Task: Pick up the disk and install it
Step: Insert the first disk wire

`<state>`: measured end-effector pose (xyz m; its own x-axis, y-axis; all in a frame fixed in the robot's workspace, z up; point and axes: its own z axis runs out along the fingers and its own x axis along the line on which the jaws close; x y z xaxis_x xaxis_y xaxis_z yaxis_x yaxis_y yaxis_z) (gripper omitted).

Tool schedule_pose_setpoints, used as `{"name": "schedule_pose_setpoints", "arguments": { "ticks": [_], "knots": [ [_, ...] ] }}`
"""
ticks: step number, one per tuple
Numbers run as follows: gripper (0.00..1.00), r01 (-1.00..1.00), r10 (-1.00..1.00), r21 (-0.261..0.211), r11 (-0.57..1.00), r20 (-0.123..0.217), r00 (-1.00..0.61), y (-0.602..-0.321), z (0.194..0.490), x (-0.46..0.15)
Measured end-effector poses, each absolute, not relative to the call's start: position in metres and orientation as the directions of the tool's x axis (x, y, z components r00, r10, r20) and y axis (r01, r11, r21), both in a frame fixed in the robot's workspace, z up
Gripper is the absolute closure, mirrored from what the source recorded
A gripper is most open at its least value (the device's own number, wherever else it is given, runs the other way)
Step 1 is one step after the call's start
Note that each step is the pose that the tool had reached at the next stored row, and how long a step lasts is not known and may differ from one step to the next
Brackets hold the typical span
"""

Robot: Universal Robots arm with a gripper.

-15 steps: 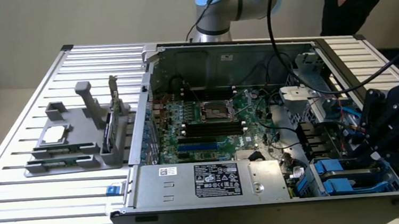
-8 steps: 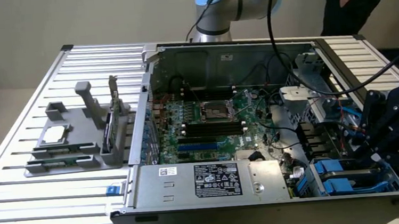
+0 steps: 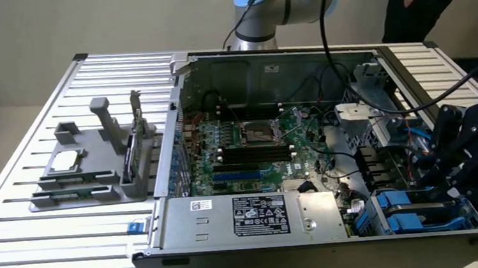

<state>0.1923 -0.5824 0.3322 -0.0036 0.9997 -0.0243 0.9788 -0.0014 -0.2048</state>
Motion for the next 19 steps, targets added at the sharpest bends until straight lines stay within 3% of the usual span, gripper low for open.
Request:
{"name": "schedule_pose_setpoints", "arguments": {
  "ticks": [10, 19],
  "knots": [
    [0.69, 0.979, 1.0, -0.205, -0.001, -0.024, -0.004, -0.582, 0.369, 0.192],
    [0.69, 0.979, 1.0, -0.204, 0.001, -0.024, -0.006, -0.582, 0.377, 0.175]
  ]
}}
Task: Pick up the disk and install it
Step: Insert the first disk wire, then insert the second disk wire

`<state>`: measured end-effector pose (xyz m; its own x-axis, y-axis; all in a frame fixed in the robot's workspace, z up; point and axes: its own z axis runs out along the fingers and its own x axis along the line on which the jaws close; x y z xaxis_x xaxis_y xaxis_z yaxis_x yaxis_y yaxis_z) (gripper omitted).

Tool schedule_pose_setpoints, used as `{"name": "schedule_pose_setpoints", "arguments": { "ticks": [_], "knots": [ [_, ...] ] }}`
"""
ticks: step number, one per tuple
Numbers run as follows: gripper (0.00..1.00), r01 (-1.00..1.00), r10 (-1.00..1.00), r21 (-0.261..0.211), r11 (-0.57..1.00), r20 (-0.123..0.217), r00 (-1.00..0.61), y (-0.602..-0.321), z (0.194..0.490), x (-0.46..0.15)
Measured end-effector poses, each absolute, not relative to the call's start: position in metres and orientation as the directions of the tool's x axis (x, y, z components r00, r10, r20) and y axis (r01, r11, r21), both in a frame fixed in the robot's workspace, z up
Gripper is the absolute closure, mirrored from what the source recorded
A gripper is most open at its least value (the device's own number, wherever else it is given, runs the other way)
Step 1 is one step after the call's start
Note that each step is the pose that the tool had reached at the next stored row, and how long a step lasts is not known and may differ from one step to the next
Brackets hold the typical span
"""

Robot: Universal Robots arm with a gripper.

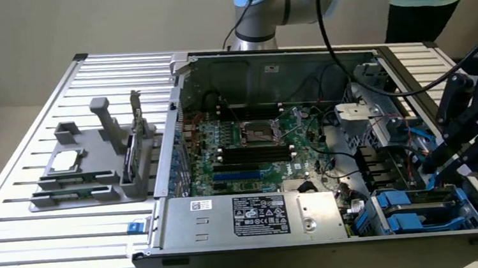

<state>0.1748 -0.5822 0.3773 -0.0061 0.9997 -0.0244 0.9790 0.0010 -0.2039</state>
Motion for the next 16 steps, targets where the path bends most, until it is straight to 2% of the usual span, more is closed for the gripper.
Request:
{"name": "schedule_pose_setpoints", "arguments": {
  "ticks": [16],
  "knots": [
    [0.69, 0.98, 1.0, -0.201, 0.002, -0.024, -0.007, -0.582, 0.377, 0.156]
  ]
}}
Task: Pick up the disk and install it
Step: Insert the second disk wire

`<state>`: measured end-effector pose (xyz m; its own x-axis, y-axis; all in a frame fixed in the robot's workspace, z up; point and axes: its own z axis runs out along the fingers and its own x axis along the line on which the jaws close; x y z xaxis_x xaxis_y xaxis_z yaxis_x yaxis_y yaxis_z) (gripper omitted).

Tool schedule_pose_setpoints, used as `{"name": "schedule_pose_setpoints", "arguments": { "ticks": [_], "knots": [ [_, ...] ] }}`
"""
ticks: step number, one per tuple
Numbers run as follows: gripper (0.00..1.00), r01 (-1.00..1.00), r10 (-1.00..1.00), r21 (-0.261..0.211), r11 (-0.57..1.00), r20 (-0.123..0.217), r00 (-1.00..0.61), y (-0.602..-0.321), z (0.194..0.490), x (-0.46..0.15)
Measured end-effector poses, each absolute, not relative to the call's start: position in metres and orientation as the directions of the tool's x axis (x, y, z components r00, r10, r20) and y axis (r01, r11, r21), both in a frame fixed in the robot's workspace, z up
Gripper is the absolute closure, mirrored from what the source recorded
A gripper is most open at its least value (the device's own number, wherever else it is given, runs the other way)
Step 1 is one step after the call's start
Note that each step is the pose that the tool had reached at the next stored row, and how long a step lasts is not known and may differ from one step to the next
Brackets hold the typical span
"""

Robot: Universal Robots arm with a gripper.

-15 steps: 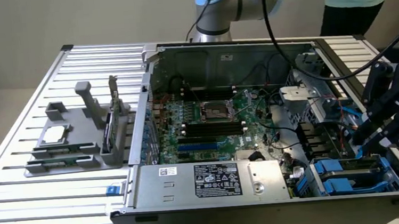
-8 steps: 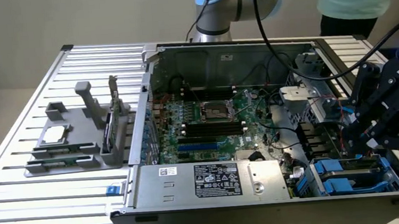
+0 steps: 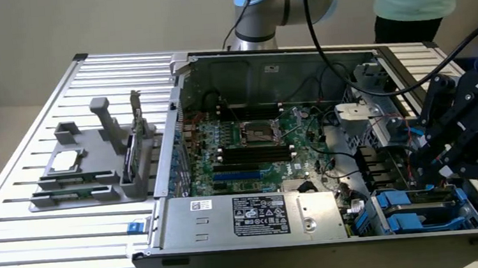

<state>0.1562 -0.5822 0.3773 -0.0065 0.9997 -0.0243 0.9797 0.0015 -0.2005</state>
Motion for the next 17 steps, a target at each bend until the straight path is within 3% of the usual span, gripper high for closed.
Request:
{"name": "schedule_pose_setpoints", "arguments": {
  "ticks": [8, 17],
  "knots": [
    [0.69, 0.98, 1.0, -0.201, 0.001, -0.025, -0.006, -0.58, 0.377, 0.156],
    [0.69, 0.98, 1.0, -0.2, 0.001, -0.024, -0.006, -0.559, 0.377, 0.161]
  ]
}}
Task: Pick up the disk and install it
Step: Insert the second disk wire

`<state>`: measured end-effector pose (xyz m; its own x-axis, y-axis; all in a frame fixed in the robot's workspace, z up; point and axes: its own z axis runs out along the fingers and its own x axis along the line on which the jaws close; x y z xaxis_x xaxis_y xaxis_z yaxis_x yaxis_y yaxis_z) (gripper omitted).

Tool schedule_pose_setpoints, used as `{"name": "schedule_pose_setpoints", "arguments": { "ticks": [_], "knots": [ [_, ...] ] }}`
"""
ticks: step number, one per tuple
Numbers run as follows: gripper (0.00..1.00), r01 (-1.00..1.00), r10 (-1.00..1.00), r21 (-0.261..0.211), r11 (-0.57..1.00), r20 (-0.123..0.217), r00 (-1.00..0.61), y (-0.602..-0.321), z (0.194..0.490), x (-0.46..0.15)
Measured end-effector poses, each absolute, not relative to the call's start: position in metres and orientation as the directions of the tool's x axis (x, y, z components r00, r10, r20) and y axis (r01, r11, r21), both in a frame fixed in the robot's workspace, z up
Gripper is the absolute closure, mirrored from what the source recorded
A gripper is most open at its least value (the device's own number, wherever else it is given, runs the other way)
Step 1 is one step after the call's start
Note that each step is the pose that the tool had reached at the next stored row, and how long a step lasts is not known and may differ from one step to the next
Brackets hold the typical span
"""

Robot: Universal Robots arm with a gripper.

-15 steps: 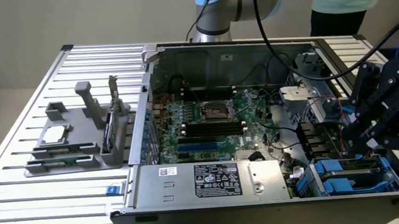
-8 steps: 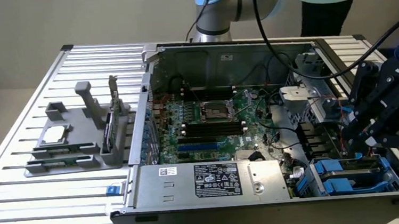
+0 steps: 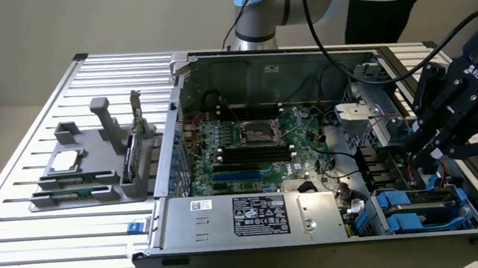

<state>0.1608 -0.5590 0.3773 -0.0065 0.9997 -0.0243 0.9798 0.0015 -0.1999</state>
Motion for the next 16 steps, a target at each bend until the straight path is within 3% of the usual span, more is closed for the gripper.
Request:
{"name": "schedule_pose_setpoints", "arguments": {
  "ticks": [16],
  "knots": [
    [0.69, 0.98, 1.0, -0.2, 0.001, -0.024, -0.006, -0.559, 0.369, 0.176]
  ]
}}
